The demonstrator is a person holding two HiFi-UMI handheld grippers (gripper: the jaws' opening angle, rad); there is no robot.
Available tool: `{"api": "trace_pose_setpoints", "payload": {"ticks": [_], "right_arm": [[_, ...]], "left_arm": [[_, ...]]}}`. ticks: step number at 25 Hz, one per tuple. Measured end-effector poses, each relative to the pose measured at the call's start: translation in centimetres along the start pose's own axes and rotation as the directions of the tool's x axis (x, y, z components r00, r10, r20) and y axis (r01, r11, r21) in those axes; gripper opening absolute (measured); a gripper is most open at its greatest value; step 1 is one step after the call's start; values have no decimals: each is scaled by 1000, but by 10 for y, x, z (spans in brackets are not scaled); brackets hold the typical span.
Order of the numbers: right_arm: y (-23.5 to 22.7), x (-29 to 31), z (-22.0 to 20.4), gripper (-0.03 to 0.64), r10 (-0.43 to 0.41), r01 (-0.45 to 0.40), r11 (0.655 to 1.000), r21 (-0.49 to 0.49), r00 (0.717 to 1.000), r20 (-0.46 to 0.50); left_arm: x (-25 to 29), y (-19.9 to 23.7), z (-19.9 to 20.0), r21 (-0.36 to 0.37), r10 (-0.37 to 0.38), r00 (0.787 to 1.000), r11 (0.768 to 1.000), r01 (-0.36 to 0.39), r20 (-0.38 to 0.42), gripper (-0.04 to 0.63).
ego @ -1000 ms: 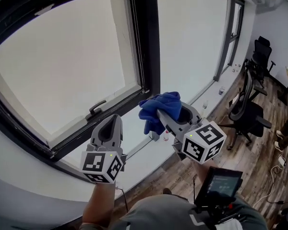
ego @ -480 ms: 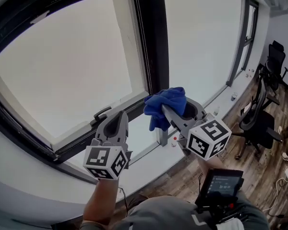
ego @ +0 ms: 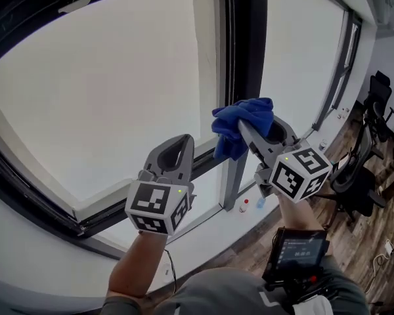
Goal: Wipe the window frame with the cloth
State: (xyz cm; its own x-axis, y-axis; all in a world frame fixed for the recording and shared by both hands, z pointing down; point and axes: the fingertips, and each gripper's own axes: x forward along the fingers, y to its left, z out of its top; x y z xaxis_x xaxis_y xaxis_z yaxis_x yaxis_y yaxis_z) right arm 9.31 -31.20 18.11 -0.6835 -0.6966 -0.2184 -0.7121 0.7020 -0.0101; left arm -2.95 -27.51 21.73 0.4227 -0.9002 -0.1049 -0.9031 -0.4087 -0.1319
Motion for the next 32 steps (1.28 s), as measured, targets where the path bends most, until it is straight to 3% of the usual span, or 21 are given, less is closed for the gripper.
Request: {"api": "trace_pose_setpoints", "payload": {"ticks": [7, 14, 19, 24, 32], "right_arm": [[-10, 50, 16, 173, -34, 33, 997, -73, 999, -10], [-39, 103, 48, 173, -11, 11, 989, -150, 1000, 4], [-52, 130, 72, 173, 27, -25, 957, -289, 1000, 3], [-79, 172, 103, 173, 25, -17, 933, -359, 1000, 18], [-91, 221, 151, 173, 31, 8, 880, -475, 997, 75]], "left_arm": [[22, 40, 22, -11, -36, 997, 999, 37, 68, 8], [61, 53, 57, 38, -55, 993, 998, 51, 106, 8], [96, 59, 72, 53, -26, 991, 998, 19, 130, 8], [138, 76, 99, 31, -4, 988, 1000, -1, 157, 8], [174, 101, 126, 68, 59, 983, 995, -72, 177, 8]]}}
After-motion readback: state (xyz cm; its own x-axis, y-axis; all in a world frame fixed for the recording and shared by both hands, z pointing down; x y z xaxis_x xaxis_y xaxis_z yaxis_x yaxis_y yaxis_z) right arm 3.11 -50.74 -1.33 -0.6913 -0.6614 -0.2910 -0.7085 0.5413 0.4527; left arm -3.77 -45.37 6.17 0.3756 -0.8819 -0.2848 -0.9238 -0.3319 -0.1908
